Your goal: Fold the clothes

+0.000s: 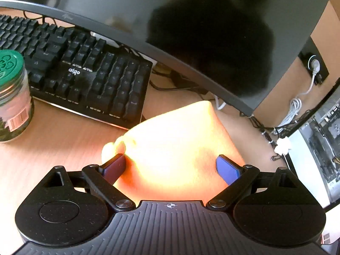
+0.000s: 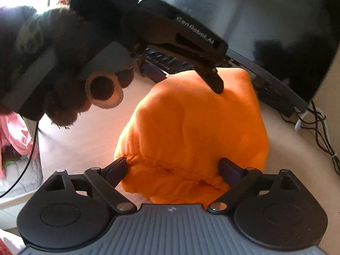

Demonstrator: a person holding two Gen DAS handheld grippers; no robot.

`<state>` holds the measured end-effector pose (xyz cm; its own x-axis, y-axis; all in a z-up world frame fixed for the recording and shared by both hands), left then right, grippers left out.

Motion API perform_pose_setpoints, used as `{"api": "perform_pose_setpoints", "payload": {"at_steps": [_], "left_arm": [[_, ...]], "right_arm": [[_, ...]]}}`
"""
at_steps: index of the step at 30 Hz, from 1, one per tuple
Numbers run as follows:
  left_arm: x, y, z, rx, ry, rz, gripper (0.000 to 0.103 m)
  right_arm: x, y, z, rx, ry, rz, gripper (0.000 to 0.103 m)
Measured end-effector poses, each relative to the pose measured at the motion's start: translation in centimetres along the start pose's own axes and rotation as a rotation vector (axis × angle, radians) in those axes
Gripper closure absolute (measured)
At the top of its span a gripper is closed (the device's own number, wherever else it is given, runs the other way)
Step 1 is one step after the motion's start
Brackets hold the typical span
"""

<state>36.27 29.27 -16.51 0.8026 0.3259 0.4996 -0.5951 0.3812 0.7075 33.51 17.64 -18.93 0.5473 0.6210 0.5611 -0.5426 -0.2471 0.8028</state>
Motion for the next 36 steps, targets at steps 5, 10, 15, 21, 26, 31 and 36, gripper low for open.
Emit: {"api": "perform_pose_setpoints", "payload": {"at_steps": [5, 10, 15, 21, 26, 31, 36], "left_arm": [[0.1, 1.2, -0.2, -0.003, 0.005, 0.013, 0.007], [0.1, 4.4, -0.6, -0.074, 0.055, 0.077, 0.005], [-0.4, 3.3, -1.3, -0.055, 0.107, 0.045, 0.005], [-0.6, 3.2, -1.6, -0.048, 0.126, 0.032, 0.005], [0.2, 3.3, -1.8, -0.037, 0.126, 0.042, 0.005], [0.6, 2.8, -2.1, -0.043, 0.122, 0.029, 0.005], [0.8, 2.6, -2.4, -0.055, 0.124, 0.019, 0.004]], "right_arm": [[0.7, 1.2, 1.1, 0.076, -0.042, 0.01, 0.006], [0.9, 6.7, 6.4, 0.19, -0.261, 0.137, 0.0], [-1.6, 2.6, 10.9, 0.255, -0.59, 0.012, 0.002], [-1.3, 0.9, 9.6, 0.347, -0.64, -0.001, 0.04], [0.3, 0.6, 10.4, 0.328, -0.602, 0.036, 0.044], [-0.5, -0.3, 10.0, 0.235, -0.565, 0.002, 0.037], [1.2, 0.8, 8.8, 0.069, -0.386, 0.047, 0.029]]}}
Point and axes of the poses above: each gripper's, at about its wrist camera, not at the fingertips, and y roughly against the way its jaws point, z to its right, x to its top, the point moved 5 cm from there along -y, roughly the way its jaws point, and after that the axes turned 10 degrees about -z, right-handed, at the moved point
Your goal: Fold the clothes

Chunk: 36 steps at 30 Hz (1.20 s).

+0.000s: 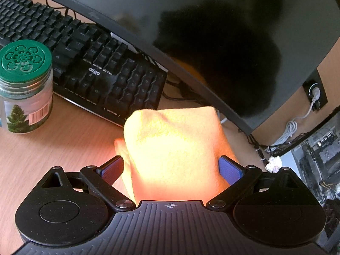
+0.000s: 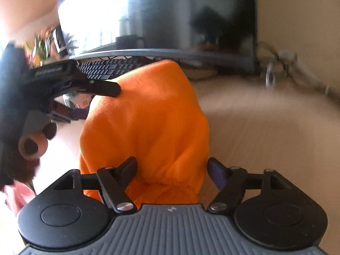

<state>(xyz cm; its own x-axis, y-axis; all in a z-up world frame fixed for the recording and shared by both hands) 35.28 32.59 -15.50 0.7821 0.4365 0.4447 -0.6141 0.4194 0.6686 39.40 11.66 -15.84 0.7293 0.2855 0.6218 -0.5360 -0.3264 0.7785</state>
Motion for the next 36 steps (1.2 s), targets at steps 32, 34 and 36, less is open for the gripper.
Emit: {"api": "perform_pose_setpoints", "payload": {"at_steps": [32, 34, 36], "left_arm": [[3.7, -7.6, 5.6, -0.058, -0.277, -0.118, 0.003], [3.4, -7.7, 5.4, -0.061, -0.287, -0.124, 0.003], [3.2, -7.7, 5.3, -0.06, -0.297, -0.127, 0.003]], "right_arm": [[0.1, -3.1, -7.7, -0.102, 0.172, -0.085, 0.014], [-0.1, -4.1, -8.0, -0.117, 0.188, -0.088, 0.01], [0.0, -4.8, -8.4, -0.134, 0.198, -0.095, 0.005]]}}
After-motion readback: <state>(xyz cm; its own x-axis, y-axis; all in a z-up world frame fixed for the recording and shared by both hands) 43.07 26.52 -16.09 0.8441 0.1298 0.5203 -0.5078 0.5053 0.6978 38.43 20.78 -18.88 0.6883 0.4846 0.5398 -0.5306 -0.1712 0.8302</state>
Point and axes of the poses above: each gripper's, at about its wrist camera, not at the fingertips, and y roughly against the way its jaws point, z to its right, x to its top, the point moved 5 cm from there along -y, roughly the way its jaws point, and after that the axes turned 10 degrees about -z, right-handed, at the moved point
